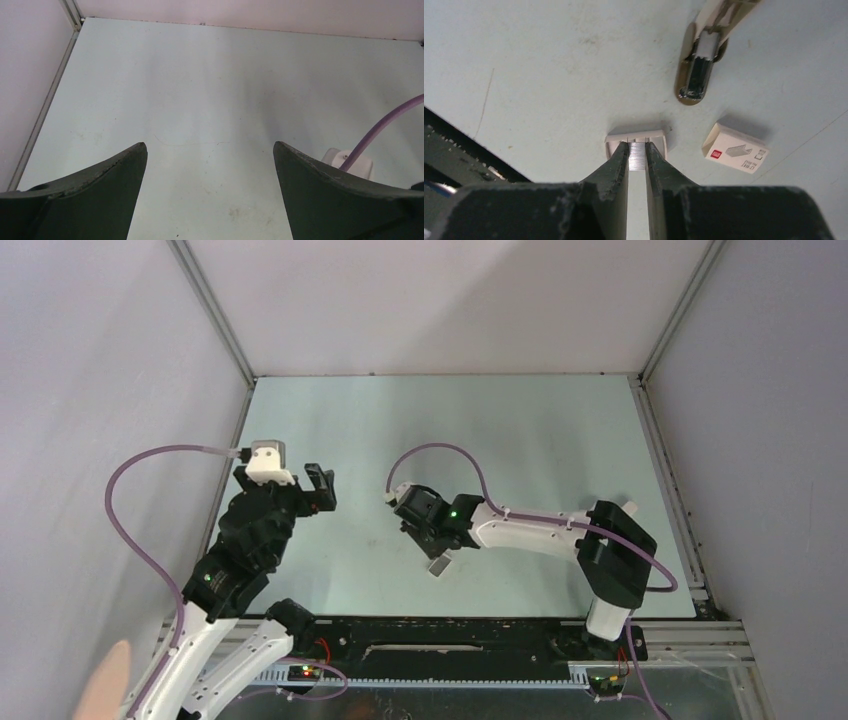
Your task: Load the staples into the stapler
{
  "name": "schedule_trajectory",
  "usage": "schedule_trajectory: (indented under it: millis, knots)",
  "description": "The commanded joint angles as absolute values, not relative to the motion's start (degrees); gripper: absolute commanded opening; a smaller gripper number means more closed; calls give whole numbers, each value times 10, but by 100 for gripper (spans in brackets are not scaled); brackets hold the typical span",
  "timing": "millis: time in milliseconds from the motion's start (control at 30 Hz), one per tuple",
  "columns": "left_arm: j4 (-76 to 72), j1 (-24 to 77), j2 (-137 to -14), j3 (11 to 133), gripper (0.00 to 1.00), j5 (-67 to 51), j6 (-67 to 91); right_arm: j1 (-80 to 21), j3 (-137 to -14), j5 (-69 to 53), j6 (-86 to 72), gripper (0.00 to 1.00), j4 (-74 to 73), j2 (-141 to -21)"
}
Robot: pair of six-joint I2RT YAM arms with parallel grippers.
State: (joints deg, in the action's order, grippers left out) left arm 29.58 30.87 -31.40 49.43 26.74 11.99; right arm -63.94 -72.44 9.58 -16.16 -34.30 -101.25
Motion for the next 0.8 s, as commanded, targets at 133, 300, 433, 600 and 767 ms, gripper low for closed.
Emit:
schedule_trajectory:
  millis: [133,300,433,600,767]
  knots:
    - [269,304,-315,472,100,266,121,-581,-670,74,-124,13,-190,-974]
    - [266,304,-327,464,100,271,119,-557,-637,60,-101,13,-113,-968]
    - [267,303,-336,461,100,274,117,-546,-609,54,-93,13,-50,-970]
    - [267,300,-344,460,100,273,117,-538,-583,45,-93,13,-6,-977]
    - [268,296,-350,460,100,269,118,-536,-577,48,-90,12,21,-986]
